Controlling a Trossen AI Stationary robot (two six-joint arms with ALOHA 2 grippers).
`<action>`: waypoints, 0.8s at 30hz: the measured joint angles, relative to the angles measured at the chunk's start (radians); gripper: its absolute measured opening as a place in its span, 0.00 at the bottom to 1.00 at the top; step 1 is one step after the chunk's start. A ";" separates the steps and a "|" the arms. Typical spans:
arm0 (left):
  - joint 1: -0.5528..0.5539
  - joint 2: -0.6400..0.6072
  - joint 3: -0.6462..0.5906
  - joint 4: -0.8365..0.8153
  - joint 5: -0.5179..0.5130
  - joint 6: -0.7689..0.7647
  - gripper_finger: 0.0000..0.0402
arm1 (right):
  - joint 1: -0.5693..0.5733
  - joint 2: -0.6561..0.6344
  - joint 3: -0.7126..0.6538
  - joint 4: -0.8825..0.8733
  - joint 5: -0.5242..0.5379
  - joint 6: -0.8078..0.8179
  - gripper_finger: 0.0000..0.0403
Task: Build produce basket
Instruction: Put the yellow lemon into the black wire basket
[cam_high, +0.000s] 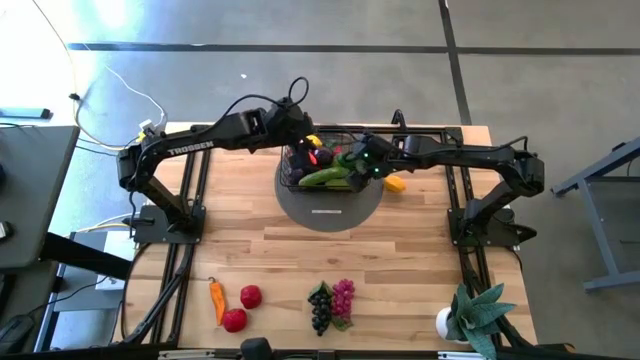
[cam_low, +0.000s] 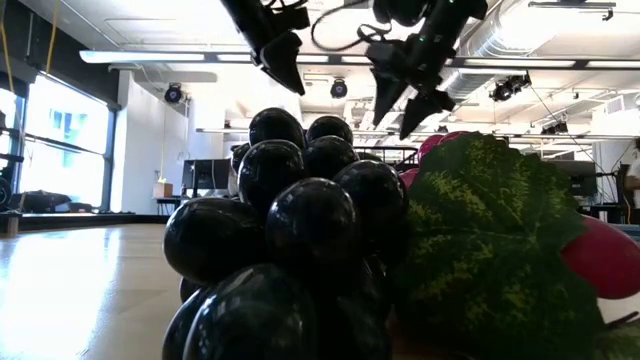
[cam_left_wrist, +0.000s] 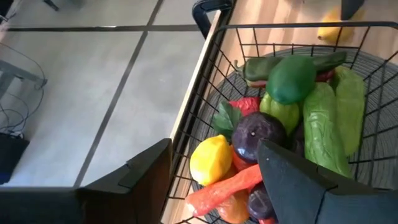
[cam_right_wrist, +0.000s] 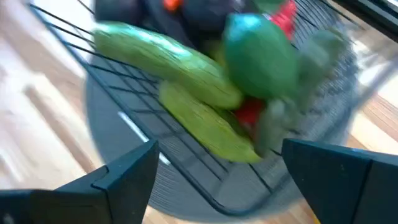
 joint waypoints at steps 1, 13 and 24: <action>0.000 -0.001 0.003 -0.007 0.000 0.000 0.57 | -0.004 0.000 0.000 -0.031 0.021 0.009 0.82; -0.001 -0.001 0.004 -0.012 0.000 0.000 0.57 | -0.099 0.000 0.000 -0.337 0.089 -0.164 0.84; -0.001 -0.001 0.004 -0.010 0.001 0.000 0.57 | -0.135 -0.013 -0.112 -0.355 0.091 -0.312 0.84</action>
